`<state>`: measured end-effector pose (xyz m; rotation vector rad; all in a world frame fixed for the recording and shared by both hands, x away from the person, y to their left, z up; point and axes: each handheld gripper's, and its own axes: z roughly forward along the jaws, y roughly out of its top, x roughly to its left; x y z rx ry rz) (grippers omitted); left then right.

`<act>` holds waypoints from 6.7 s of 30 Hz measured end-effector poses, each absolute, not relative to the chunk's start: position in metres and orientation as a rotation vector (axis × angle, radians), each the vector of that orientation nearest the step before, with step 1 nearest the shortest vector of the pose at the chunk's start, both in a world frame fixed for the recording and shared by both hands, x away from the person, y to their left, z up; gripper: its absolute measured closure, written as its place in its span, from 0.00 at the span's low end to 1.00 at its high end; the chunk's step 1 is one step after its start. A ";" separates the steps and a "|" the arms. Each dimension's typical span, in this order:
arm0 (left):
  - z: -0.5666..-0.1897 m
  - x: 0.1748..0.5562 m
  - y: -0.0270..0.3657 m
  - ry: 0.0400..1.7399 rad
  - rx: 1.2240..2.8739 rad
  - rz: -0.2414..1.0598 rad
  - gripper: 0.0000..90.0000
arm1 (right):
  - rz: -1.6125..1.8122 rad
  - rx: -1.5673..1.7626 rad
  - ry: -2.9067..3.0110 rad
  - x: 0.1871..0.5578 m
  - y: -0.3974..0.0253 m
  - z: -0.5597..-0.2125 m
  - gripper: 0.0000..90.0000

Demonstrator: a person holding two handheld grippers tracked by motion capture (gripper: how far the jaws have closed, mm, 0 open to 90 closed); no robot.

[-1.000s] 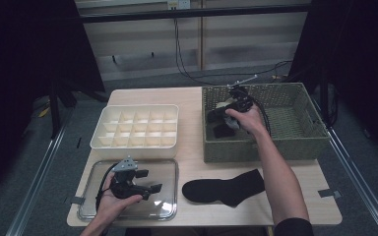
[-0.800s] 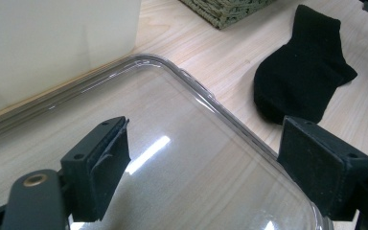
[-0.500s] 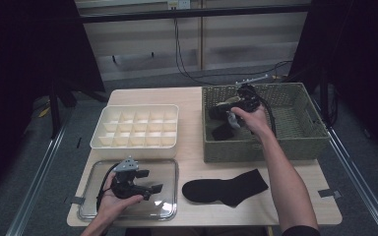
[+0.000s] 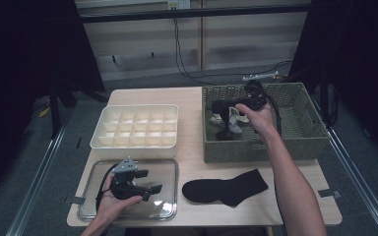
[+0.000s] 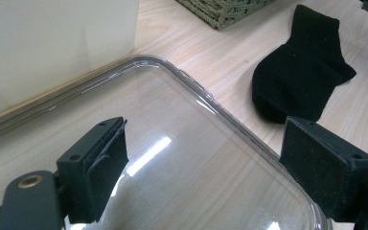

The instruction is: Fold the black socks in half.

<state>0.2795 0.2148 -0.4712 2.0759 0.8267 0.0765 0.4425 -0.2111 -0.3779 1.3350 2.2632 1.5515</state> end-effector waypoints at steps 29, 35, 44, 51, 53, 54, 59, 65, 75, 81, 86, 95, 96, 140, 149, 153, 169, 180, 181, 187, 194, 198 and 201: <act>-0.471 0.278 0.209 0.799 2.076 0.073 0.17 | 1.719 1.229 2.113 0.418 -0.218 -0.331 0.98; -0.471 0.278 0.208 0.800 2.069 0.074 0.17 | 1.757 1.219 2.082 0.414 -0.219 -0.324 0.98; -0.471 0.278 0.207 0.787 2.071 0.075 0.18 | 1.802 1.177 2.050 0.406 -0.221 -0.303 0.98; -0.471 0.278 0.205 0.771 2.073 0.074 0.19 | 1.809 1.170 2.040 0.401 -0.220 -0.295 0.98; -0.471 0.278 0.204 0.775 2.069 0.072 0.20 | 1.819 1.167 2.031 0.400 -0.221 -0.291 0.98; -0.471 0.278 0.204 0.775 2.068 0.071 0.20 | 1.820 1.164 2.025 0.400 -0.221 -0.289 0.98; -0.470 0.279 0.204 0.773 2.065 0.076 0.20 | 1.833 1.137 2.013 0.396 -0.220 -0.278 0.98; -0.470 0.278 0.204 0.772 2.066 0.076 0.20 | 1.848 1.109 2.003 0.390 -0.220 -0.266 0.98; -0.471 0.278 0.203 0.774 2.069 0.076 0.20 | 1.887 1.064 1.989 0.376 -0.220 -0.249 0.98; -0.471 0.279 0.203 0.774 2.071 0.069 0.20 | 1.875 1.056 1.998 0.368 -0.219 -0.243 0.98; -0.471 0.279 0.202 0.772 2.072 0.071 0.20 | 1.886 1.038 1.993 0.359 -0.219 -0.237 0.98; -0.471 0.278 0.203 0.775 2.076 0.078 0.20 | 1.902 0.986 2.005 0.338 -0.214 -0.228 0.98; -0.471 0.278 0.203 0.771 2.075 0.078 0.20 | 1.908 0.979 2.007 0.335 -0.213 -0.228 0.98; -0.474 0.267 0.137 0.569 2.142 -0.084 0.65 | 1.856 1.203 2.117 0.267 -0.236 -0.365 0.98; -0.482 0.267 0.134 0.572 2.167 -0.111 0.74 | 1.881 1.212 2.192 0.266 -0.204 -0.402 0.98; -0.476 0.268 0.132 0.579 2.140 -0.097 0.69 | 1.872 1.211 2.231 0.267 -0.186 -0.416 0.98; -0.472 0.276 0.123 0.556 2.078 -0.108 0.62 | 1.788 1.236 2.418 0.266 -0.143 -0.462 0.97; -0.472 0.276 0.126 0.525 2.097 -0.080 0.97 | 1.758 1.221 2.483 0.263 -0.132 -0.470 0.97; -0.471 0.275 0.127 0.523 2.103 -0.076 0.98 | 1.757 1.224 2.481 0.263 -0.132 -0.470 0.97; -0.468 0.273 0.136 0.516 2.124 -0.048 0.99 | 1.707 1.239 2.519 0.258 -0.135 -0.475 0.86; -0.472 0.272 0.151 0.535 2.161 -0.024 0.99 | 1.702 1.300 2.445 0.240 -0.163 -0.467 0.77; -0.470 0.273 0.156 0.545 2.157 -0.011 0.99 | 1.634 1.357 2.386 0.234 -0.190 -0.471 0.79; -0.471 0.272 0.157 0.545 2.160 -0.013 0.99 | 1.526 1.425 2.361 0.229 -0.205 -0.477 0.79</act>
